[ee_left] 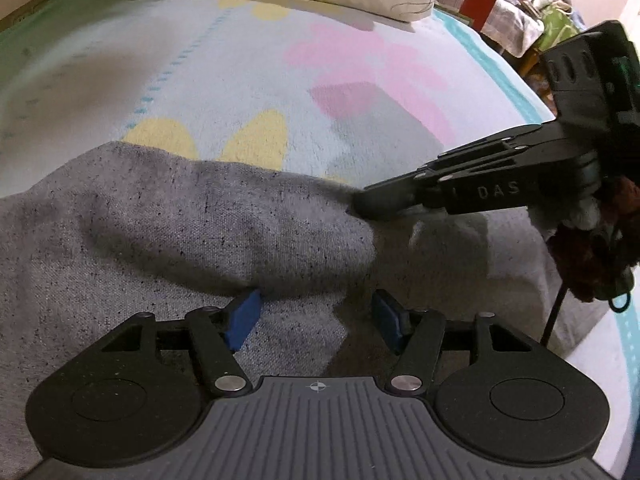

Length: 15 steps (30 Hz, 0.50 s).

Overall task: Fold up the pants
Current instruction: 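Grasp the cuff end with the right gripper and lift it toward the left gripper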

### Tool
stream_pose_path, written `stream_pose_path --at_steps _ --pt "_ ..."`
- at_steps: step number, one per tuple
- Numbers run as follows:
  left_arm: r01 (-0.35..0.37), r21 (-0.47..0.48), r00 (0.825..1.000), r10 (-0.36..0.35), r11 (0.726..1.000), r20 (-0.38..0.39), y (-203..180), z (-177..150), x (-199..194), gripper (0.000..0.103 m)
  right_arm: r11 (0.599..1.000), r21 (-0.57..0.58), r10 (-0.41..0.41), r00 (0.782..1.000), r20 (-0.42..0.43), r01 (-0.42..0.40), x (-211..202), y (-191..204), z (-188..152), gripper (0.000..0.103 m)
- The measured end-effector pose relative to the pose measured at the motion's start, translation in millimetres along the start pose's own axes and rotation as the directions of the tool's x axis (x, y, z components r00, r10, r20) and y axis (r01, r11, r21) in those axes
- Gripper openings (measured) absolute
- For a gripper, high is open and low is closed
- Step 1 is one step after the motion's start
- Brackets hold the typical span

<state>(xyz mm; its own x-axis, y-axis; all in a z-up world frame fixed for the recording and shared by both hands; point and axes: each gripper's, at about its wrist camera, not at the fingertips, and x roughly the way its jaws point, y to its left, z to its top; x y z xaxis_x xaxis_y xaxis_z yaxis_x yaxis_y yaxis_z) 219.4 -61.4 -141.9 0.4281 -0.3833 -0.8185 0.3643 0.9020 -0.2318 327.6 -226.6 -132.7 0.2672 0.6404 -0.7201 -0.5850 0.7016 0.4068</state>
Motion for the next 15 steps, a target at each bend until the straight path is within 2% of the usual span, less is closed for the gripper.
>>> stream_pose_path --at_steps 2,4,7,11,15 --pt "0.018 -0.02 1.0 -0.018 1.0 0.002 4.0 1.7 -1.8 0.059 0.999 -0.035 -0.006 1.0 0.023 0.006 -1.7 16.4 -3.3 0.003" --pt "0.047 -0.066 0.999 -0.047 0.997 0.003 12.4 3.9 -10.5 0.059 0.996 -0.071 -0.044 0.997 0.071 0.049 -13.3 32.4 -8.8 0.003" --pt "0.072 -0.108 0.996 -0.065 0.992 0.065 20.1 6.7 -39.2 0.059 0.986 -0.122 -0.095 0.982 0.165 0.116 -35.6 57.1 -23.1 0.003" --pt "0.06 -0.132 0.989 -0.04 0.989 0.145 25.3 15.3 -65.9 0.061 0.935 -0.283 -0.157 0.966 0.207 0.213 -41.7 99.9 -50.4 0.003" --pt "0.043 -0.147 0.991 -0.023 0.988 0.133 27.3 26.4 -60.6 0.061 0.871 -0.421 -0.192 0.964 0.183 0.253 -30.4 132.0 -79.5 0.003"
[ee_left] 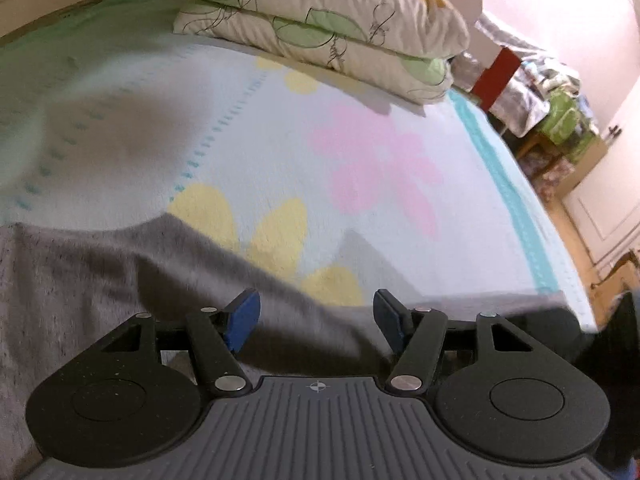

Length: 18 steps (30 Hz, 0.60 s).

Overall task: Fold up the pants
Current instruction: 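Grasp the cuff end with the right gripper and lift it toward the left gripper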

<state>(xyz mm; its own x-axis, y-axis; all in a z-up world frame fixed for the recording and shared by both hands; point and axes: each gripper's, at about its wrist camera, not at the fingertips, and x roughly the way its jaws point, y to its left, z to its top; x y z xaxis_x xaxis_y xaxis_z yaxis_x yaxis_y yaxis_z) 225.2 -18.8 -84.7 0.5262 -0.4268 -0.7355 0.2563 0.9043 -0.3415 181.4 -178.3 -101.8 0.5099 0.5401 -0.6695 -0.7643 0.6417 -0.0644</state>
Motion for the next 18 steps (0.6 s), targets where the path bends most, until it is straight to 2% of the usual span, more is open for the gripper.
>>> stream_pose_path --at_steps 5,9,14,16,18 --pt "-0.048 0.036 0.996 0.051 0.998 -0.074 -4.3 -1.5 26.8 0.061 0.998 -0.065 0.02 0.998 -0.053 -0.023 3.3 24.2 -16.1 0.003" --pt "-0.104 0.055 0.984 0.11 0.993 -0.14 1.9 -18.1 39.6 0.061 0.998 -0.042 0.032 0.997 -0.068 -0.035 0.7 20.1 -19.7 0.005" --pt "-0.103 0.033 0.987 0.106 0.994 -0.124 11.5 -37.1 28.6 0.061 0.995 0.079 0.057 0.998 -0.01 -0.056 -14.5 -5.3 -6.5 0.008" --pt "-0.102 0.028 0.988 0.105 0.994 -0.118 12.4 -38.7 27.3 0.061 0.988 0.146 0.041 0.999 0.011 -0.042 -17.2 -19.1 -1.6 0.009" --pt "-0.104 0.026 0.988 0.106 0.994 -0.112 11.4 -38.4 27.4 0.061 0.991 0.137 0.009 1.0 0.0 -0.009 -14.2 -28.5 3.2 0.01"
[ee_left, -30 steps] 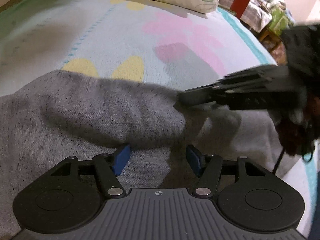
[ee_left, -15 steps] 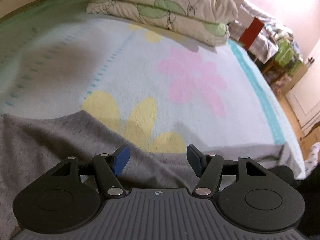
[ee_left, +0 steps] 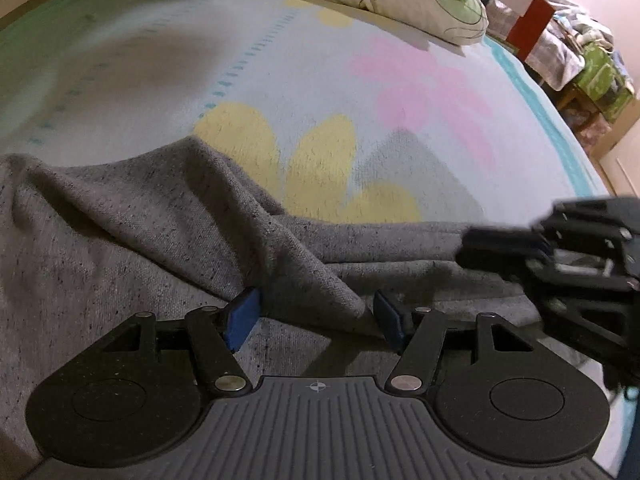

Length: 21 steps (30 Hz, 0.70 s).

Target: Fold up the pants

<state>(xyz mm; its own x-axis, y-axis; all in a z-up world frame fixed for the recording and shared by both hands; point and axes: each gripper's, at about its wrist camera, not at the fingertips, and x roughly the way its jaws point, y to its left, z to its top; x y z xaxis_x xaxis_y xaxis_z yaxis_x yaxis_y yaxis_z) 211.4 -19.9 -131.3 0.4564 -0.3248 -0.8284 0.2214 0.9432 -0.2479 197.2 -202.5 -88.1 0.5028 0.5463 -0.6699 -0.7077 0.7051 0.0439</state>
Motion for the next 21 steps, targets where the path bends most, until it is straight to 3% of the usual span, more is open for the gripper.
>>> stream_pose_path --at_steps 2,4,5,6,12,16,21 --pt "0.001 -0.005 1.0 -0.001 1.0 0.005 0.2 -1.0 -1.2 0.061 0.996 -0.081 -0.05 0.998 -0.031 0.048 9.6 4.3 3.5 0.013" --pt "0.007 -0.017 1.0 -0.007 1.0 0.011 1.2 -3.2 -1.4 0.061 0.99 -0.132 -0.057 0.996 -0.074 0.047 24.3 7.6 7.0 0.027" --pt "0.013 -0.03 1.0 -0.012 0.999 0.014 2.5 -4.6 -1.8 0.061 0.988 -0.146 -0.056 0.995 -0.082 0.044 28.9 10.7 11.2 0.043" --pt "0.019 -0.043 1.0 -0.018 0.999 0.016 4.0 -6.1 -1.8 0.061 0.986 -0.163 -0.057 0.995 -0.086 0.043 32.2 13.1 13.7 0.05" --pt "0.039 -0.068 0.999 -0.037 0.997 0.032 9.7 -10.9 -4.8 0.06 0.977 -0.211 -0.056 0.991 -0.123 0.029 58.7 22.9 20.3 0.05" --pt "0.09 -0.147 0.996 -0.086 0.985 0.038 25.3 -11.2 -7.5 0.06 0.993 -0.114 -0.004 0.994 -0.108 -0.008 58.0 10.5 27.7 0.05" --pt "0.088 -0.13 0.996 -0.084 0.988 0.04 25.1 -13.2 -8.3 0.06 0.999 0.022 0.05 0.997 -0.066 -0.048 53.9 -3.4 34.6 0.05"
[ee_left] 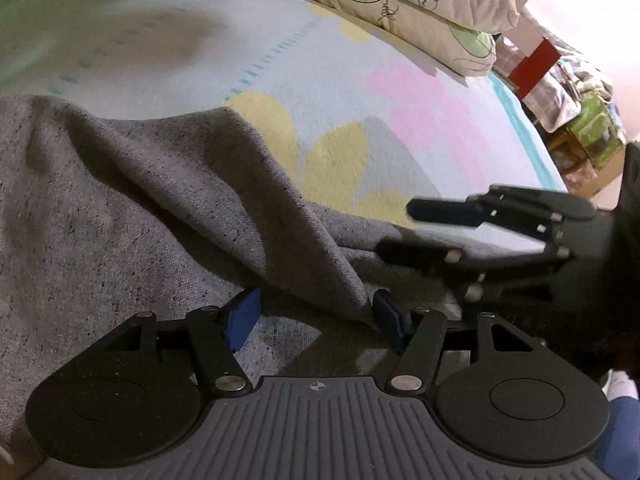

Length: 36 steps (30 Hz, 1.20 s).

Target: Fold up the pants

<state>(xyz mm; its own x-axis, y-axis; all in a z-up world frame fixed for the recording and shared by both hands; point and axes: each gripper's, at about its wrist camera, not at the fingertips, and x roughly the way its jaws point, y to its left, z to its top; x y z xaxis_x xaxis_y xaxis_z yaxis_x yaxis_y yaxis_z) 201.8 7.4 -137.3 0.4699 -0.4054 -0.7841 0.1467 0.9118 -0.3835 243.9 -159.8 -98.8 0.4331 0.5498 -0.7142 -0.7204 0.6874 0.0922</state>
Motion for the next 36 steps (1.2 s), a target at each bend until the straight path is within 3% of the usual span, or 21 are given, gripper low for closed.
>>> stream_pose_path --at_steps 3,7,10,11,16,17,19,21,23,30,35,36 --pt "0.0 0.002 1.0 0.0 1.0 0.002 -0.9 -0.7 0.0 0.06 0.999 0.018 -0.028 1.0 -0.003 0.028 3.9 -5.5 5.9 0.05" --pt "0.017 -0.023 1.0 -0.017 1.0 -0.001 2.0 -1.6 -0.4 0.06 0.998 -0.068 -0.018 0.996 -0.092 0.012 22.9 2.1 5.3 0.049" --pt "0.015 -0.016 1.0 -0.015 1.0 0.002 2.7 -2.8 -1.0 0.06 0.994 -0.11 -0.033 0.995 -0.093 0.023 28.1 11.5 5.9 0.044" --pt "0.014 -0.009 1.0 -0.014 1.0 0.003 3.5 -3.8 -1.8 0.06 0.992 -0.111 -0.068 0.994 -0.084 0.058 30.9 11.0 8.8 0.037" --pt "0.017 -0.013 1.0 -0.017 1.0 0.004 2.1 -4.3 -1.9 0.06 0.97 -0.05 -0.239 0.97 -0.032 0.238 41.9 -6.9 20.3 0.033" --pt "0.018 -0.015 1.0 -0.018 1.0 0.005 2.4 -4.4 -1.8 0.06 0.954 -0.056 -0.297 0.954 -0.033 0.295 42.1 -6.8 23.4 0.018" --pt "0.018 -0.016 1.0 -0.018 1.0 0.008 2.8 -4.7 -1.5 0.06 0.974 0.048 -0.222 0.975 -0.018 0.223 34.2 -18.8 29.4 0.017" --pt "0.016 -0.014 1.0 -0.016 1.0 0.01 2.1 -4.9 -1.7 0.06 0.982 0.18 -0.052 0.999 0.014 0.049 26.8 -31.7 36.7 0.017" --pt "0.02 -0.018 1.0 -0.019 1.0 0.01 2.7 -5.0 -2.0 0.06 0.984 0.177 0.025 1.0 0.013 -0.027 31.4 -29.2 45.4 0.018" --pt "0.044 -0.047 0.999 -0.043 0.998 0.014 8.7 -6.1 -3.7 0.06 0.97 0.159 0.198 0.977 -0.074 -0.184 78.1 -13.8 65.9 0.02" --pt "0.055 -0.057 0.998 -0.054 0.997 0.017 10.7 -7.2 -4.7 0.06 0.967 0.161 0.217 0.971 -0.104 -0.198 93.7 -7.4 75.2 0.026" --pt "0.057 -0.058 0.998 -0.056 0.997 0.017 12.9 -6.8 -4.3 0.06 0.966 0.154 0.224 0.969 -0.107 -0.207 94.3 -8.7 75.9 0.006"
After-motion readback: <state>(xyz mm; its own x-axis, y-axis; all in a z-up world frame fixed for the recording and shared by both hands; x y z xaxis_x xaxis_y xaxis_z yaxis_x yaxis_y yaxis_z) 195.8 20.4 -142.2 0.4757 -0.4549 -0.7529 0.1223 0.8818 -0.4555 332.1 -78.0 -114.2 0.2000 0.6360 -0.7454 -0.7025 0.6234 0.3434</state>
